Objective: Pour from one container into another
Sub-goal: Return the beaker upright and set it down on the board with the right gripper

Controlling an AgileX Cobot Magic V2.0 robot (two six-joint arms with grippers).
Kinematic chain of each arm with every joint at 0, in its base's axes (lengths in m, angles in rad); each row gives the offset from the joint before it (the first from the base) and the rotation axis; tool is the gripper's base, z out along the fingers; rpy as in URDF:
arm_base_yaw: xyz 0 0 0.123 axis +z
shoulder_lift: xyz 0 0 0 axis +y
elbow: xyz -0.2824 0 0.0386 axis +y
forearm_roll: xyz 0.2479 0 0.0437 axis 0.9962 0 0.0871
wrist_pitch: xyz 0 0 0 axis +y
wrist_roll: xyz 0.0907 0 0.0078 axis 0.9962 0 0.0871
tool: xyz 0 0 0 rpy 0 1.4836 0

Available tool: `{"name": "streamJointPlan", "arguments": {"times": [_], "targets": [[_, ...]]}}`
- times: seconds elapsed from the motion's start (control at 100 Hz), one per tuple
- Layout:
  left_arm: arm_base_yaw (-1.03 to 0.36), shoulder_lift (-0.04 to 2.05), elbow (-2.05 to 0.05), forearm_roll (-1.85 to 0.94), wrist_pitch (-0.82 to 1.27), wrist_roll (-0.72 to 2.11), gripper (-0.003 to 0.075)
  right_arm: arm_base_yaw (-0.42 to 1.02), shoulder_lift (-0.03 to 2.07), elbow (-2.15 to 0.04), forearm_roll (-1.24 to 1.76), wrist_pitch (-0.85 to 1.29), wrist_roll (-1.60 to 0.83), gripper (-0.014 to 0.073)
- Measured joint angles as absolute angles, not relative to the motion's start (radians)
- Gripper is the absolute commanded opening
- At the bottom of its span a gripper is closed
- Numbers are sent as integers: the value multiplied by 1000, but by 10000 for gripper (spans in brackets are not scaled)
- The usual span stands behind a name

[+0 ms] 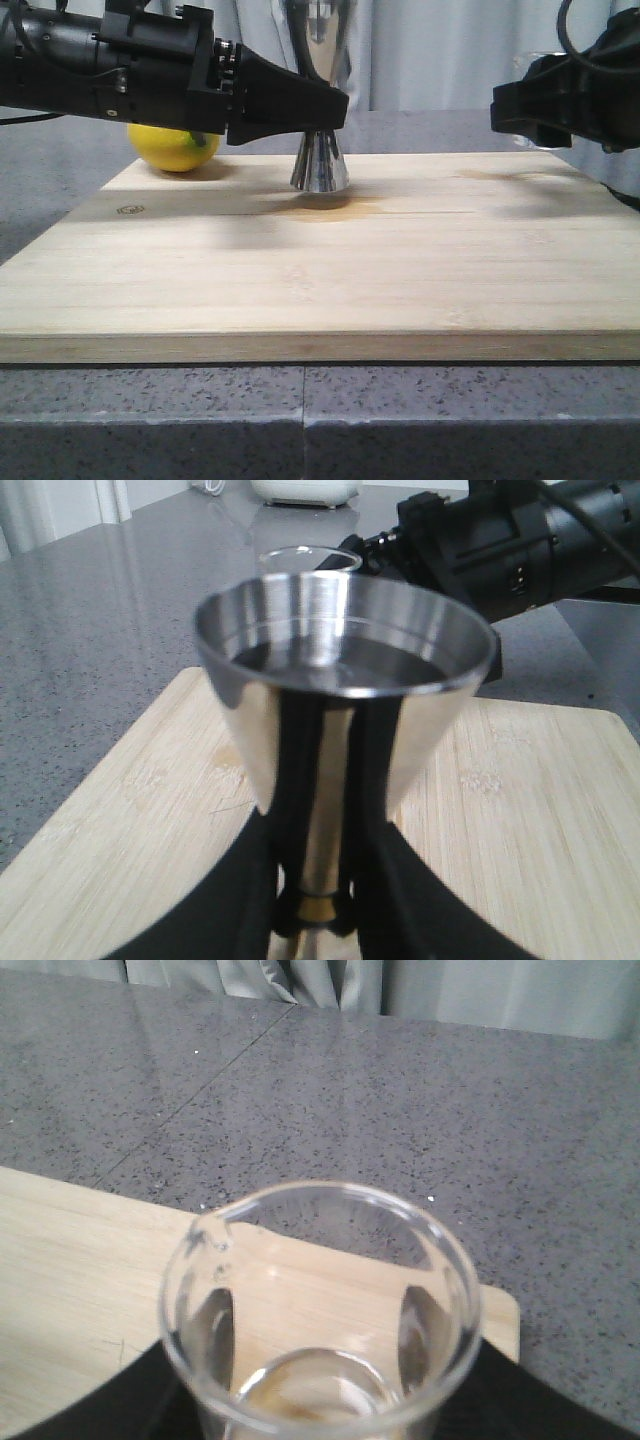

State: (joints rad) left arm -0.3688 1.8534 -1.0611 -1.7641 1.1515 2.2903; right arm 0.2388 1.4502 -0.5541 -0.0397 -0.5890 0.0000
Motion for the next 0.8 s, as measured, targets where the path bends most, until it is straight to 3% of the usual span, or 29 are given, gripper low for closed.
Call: {"name": "streamJointPlan", "arguments": {"times": [0.59,0.67,0.8], "targets": [[-369,1853,-1061,-1764,1152,2290,59,239,1628,-554,-28,-794,5,288],[-369,1853,-1061,-1764,1152,2290,59,239,1630,-554,-28,-798,5,340],[-369,1853,-1061,-1764,1152,2290,59,239,1632,-554,-28,-801,5,496]]}}
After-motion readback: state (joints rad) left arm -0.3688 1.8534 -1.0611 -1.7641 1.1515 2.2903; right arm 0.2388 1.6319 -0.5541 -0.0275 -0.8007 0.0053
